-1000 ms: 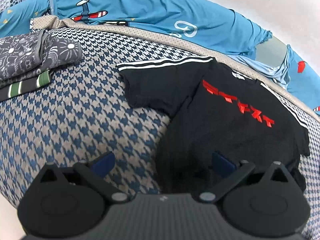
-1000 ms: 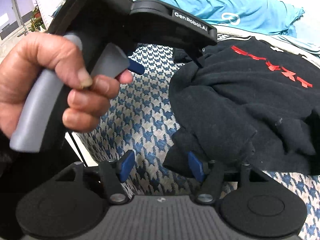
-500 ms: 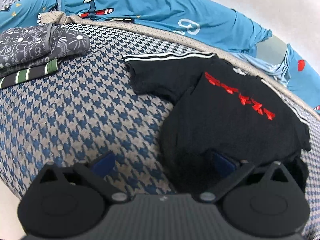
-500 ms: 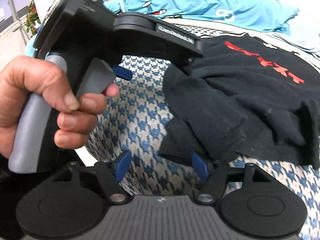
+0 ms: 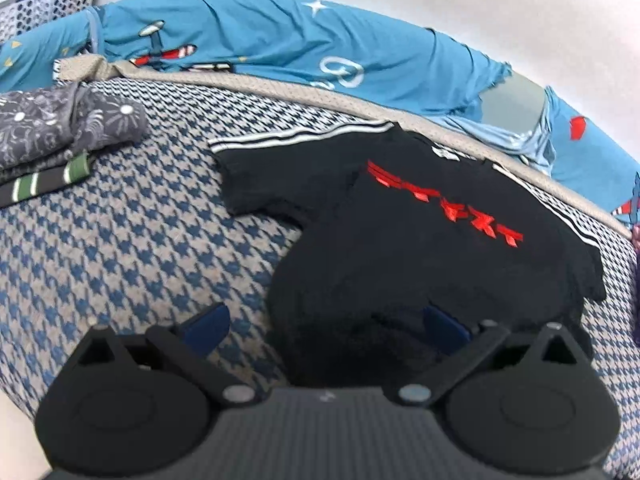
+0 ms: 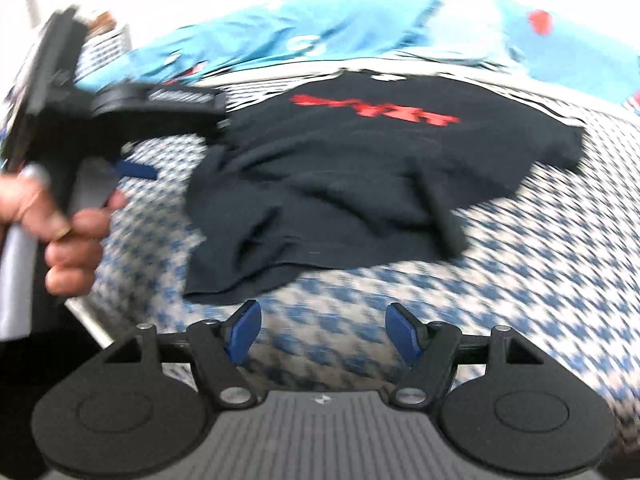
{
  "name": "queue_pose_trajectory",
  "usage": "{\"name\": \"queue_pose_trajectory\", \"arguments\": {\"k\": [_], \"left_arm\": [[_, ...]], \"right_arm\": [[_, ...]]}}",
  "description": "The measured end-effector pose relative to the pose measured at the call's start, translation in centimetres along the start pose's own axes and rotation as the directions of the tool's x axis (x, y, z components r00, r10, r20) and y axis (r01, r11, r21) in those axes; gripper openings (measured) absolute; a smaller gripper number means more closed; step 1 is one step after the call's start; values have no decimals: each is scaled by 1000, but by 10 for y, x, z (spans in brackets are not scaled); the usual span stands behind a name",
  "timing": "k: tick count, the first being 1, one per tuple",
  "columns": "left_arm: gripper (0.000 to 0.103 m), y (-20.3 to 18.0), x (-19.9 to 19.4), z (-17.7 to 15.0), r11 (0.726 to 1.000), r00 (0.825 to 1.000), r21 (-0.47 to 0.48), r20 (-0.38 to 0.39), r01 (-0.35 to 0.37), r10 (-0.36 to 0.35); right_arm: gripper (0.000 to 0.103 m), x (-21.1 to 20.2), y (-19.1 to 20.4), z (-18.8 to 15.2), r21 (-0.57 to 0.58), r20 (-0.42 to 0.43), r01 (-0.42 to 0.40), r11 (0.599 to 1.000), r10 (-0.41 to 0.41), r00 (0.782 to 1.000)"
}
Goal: Fold clothes
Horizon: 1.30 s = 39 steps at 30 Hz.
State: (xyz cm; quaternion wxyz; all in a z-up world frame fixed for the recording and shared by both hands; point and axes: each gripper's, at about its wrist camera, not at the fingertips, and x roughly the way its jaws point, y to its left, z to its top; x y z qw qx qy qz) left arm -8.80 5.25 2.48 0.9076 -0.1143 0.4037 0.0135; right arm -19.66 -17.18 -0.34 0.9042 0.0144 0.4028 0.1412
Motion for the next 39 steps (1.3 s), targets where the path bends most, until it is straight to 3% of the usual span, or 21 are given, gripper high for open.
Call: {"name": "queue_pose_trajectory", "arguments": {"k": [5,13,39], "left_arm": [[103,-10,2,-2,1000,1000,14,-3,3,-3],[103,-29,3,-5,998,1000,62,9,19,-20],[103,-67,13,-11,991,999,129,-17,42,-40]], "right_arm": [[69,-8,-21,-9,76,-23,75,994,-73,997],[69,-18,-30,-24,117,-61,91,989,-84,995],[69,-52,-26,-39,133,-88,182,974,-171,981]]}}
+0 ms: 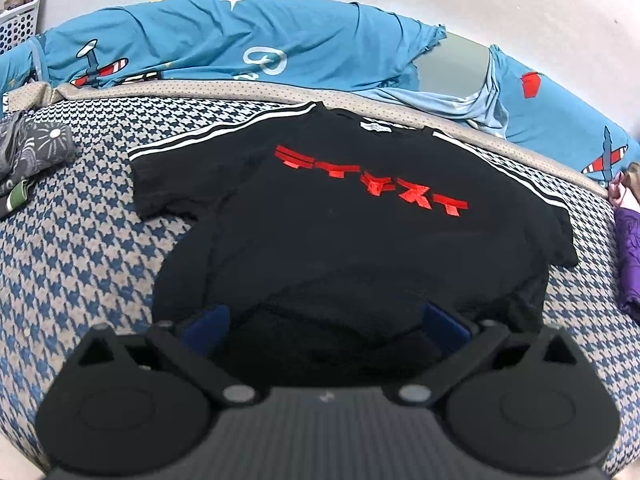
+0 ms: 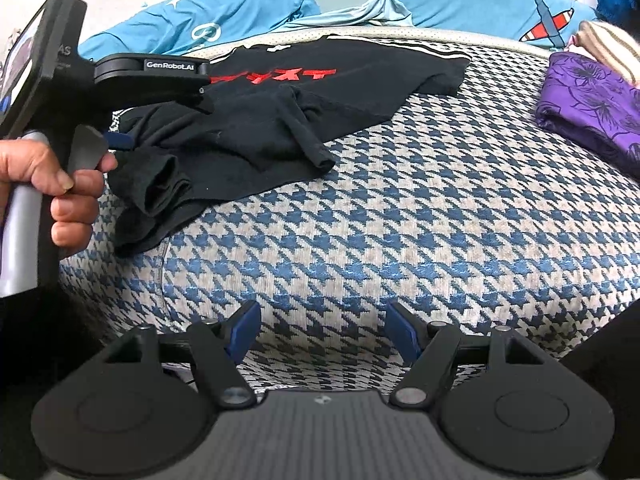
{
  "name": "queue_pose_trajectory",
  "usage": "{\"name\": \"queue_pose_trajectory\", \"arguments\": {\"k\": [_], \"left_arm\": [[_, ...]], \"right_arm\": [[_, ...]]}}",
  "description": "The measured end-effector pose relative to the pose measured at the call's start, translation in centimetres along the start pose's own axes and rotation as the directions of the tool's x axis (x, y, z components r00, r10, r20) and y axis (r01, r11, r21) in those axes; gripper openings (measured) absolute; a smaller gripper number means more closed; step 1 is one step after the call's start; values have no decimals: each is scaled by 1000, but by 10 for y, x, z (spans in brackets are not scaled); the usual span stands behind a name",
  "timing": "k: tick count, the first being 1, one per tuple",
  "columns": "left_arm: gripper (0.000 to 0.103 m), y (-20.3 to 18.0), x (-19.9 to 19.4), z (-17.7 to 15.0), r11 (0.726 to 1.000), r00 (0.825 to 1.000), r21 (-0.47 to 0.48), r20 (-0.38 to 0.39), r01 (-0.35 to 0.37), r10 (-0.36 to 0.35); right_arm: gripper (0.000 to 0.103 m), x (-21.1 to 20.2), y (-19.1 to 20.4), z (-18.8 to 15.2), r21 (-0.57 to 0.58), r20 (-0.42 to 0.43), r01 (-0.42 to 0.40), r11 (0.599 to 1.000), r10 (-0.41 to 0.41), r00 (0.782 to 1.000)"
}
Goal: Fold clothes
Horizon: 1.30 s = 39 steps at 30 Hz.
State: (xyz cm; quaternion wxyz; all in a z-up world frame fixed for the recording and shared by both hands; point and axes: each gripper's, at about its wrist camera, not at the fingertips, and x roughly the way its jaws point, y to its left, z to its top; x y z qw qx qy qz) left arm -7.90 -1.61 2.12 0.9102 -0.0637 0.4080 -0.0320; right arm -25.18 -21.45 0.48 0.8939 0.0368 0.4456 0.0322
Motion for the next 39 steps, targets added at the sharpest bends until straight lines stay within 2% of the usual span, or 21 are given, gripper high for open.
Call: {"name": "queue_pose_trajectory", "arguments": {"k": [23,29,39], "left_arm": [[103,1,4,-2,1000,1000,-14,-22,-1,1],[103,8,1,-1,999,1000,-32,-20,3,-4],[103,28,-1,-2,999,999,-34,-26,-38,37]], "right_arm": [[69,1,4,-5,-20,-5,-12,1000,12,1000],[69,0,2,-2,-36,65,-40,999,42,997],[69,7,-13,21,1,119,-83,997,82,989]]}}
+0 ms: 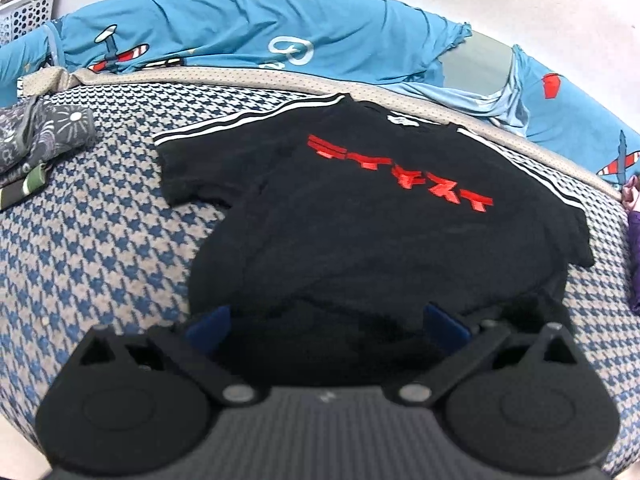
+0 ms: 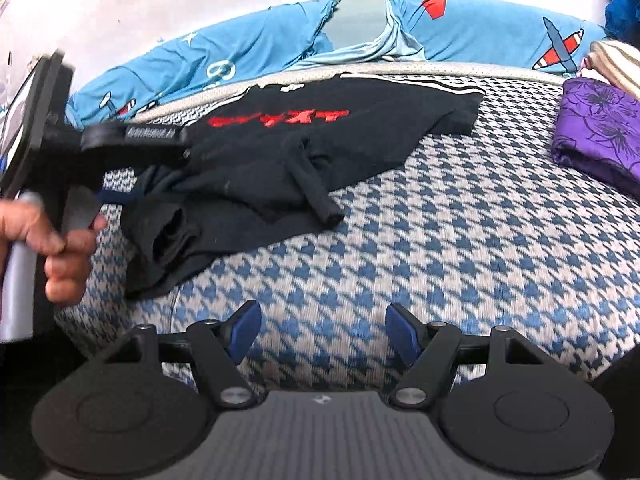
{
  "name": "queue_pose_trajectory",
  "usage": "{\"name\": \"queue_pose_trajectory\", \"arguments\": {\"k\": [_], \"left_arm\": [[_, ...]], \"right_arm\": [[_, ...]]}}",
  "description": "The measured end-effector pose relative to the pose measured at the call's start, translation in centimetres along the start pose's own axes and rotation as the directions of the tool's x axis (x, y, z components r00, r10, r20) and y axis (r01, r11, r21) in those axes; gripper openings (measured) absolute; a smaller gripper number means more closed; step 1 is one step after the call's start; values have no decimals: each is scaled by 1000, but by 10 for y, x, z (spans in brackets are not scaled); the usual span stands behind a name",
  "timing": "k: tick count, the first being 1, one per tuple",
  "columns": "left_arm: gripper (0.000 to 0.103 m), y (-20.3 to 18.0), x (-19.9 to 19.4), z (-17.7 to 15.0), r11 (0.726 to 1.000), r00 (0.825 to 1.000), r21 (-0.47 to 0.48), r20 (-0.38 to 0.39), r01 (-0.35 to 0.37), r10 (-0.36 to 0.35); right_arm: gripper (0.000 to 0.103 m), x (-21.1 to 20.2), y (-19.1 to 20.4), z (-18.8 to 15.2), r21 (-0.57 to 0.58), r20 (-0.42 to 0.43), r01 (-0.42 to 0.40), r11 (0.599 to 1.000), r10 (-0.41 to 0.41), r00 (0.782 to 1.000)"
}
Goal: Fold clothes
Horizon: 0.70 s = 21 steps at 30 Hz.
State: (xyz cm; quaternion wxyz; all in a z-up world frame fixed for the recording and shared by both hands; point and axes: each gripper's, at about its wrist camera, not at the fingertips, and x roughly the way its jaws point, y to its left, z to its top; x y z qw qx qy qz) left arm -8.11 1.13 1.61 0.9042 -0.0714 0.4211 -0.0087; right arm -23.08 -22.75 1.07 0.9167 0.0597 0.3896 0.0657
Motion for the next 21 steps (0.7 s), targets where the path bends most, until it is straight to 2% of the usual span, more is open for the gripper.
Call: {"name": "queue_pose_trajectory", "arguments": {"k": [5,13,16,21], "left_arm": [[103,14,-1,0,999,1000,-29,-1,-18,18],[103,30,0,0,998,999,-47,-2,-48,48],[103,32,2,0,997,998,-46,-8,-55,54],[103,35,2,-1,997,998,-51,-7,-61,61]], "right_arm": [[69,12,-10,15,36,40,-24,999,23,999],[67,37,-12,39,24,93,-38,999,36,995],[61,47,-8,46,-2,112,-49,999,49,992],[39,67,-2,52,-31,104,-63,998,66,992]]}}
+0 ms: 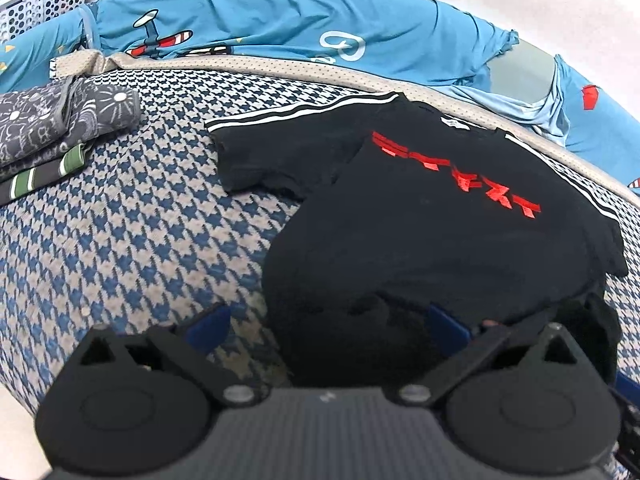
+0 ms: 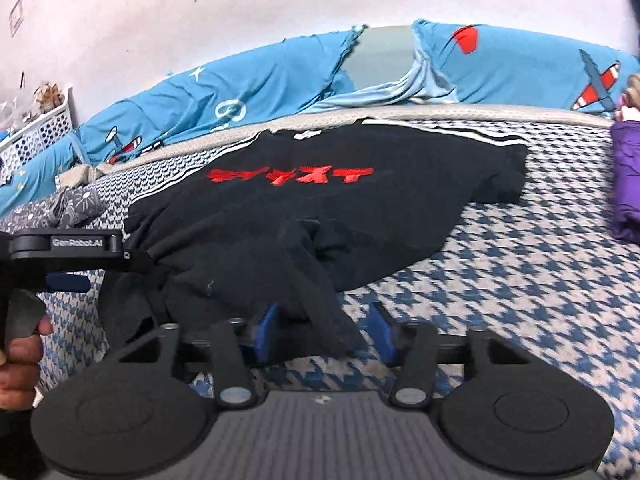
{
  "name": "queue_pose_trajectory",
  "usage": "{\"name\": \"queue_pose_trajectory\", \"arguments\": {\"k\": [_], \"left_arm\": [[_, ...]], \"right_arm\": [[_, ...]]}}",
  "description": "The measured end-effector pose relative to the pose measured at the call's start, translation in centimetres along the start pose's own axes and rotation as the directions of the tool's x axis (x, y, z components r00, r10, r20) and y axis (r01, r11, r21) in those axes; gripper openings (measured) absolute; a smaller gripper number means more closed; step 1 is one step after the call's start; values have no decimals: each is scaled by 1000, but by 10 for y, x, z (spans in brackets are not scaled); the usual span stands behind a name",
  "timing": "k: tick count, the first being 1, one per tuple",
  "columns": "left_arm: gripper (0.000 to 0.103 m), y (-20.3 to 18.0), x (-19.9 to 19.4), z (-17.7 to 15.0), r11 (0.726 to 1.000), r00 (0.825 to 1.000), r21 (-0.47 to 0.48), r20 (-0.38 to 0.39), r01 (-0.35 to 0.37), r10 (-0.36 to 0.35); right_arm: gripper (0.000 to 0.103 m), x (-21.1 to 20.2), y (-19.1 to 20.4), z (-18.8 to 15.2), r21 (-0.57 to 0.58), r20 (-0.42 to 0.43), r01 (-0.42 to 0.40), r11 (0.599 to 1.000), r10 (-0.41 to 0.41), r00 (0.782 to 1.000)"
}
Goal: Fold clothes
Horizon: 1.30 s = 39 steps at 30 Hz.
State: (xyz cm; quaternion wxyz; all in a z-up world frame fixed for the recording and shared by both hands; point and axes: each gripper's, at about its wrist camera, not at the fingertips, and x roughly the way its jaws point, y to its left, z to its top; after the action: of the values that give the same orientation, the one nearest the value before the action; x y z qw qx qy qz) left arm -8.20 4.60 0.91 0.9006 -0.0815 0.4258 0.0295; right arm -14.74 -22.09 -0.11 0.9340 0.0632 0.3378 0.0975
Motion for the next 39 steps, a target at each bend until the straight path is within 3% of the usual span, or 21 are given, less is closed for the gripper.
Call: {"name": "queue_pose_trajectory", "arguments": {"k": [6,12,23,28,34,39], "left_arm": [[103,5,2,0,1000,1000,-13,-6,-7,7],[103,6,2,1,1000,1000,-19,-6,-14,14],[103,11,-4,0,1000,1000,-24,7,-16,16],[103,15,-7,-2,1000,1000,-22,11,-22,22],[103,21,-8,-3,999,999,-22,14,-49,49],[103,32,-9,-2,996,998,-57,15,-66,67]], "right_arm": [[8,10,-3,-1,36,-5,-17,999,17,1000],[7,-6,-2,-3,55,23,-34,998,33,999],[6,-79,-14,-7,102,118,15,995,-28,993],[6,-96,-27,-12,165,109,45,985,-63,992],[6,-111,-35,-25,205,81,145,968,-164,983],[6,-114,-45,-32,242,20,265,934,-278,960]]}}
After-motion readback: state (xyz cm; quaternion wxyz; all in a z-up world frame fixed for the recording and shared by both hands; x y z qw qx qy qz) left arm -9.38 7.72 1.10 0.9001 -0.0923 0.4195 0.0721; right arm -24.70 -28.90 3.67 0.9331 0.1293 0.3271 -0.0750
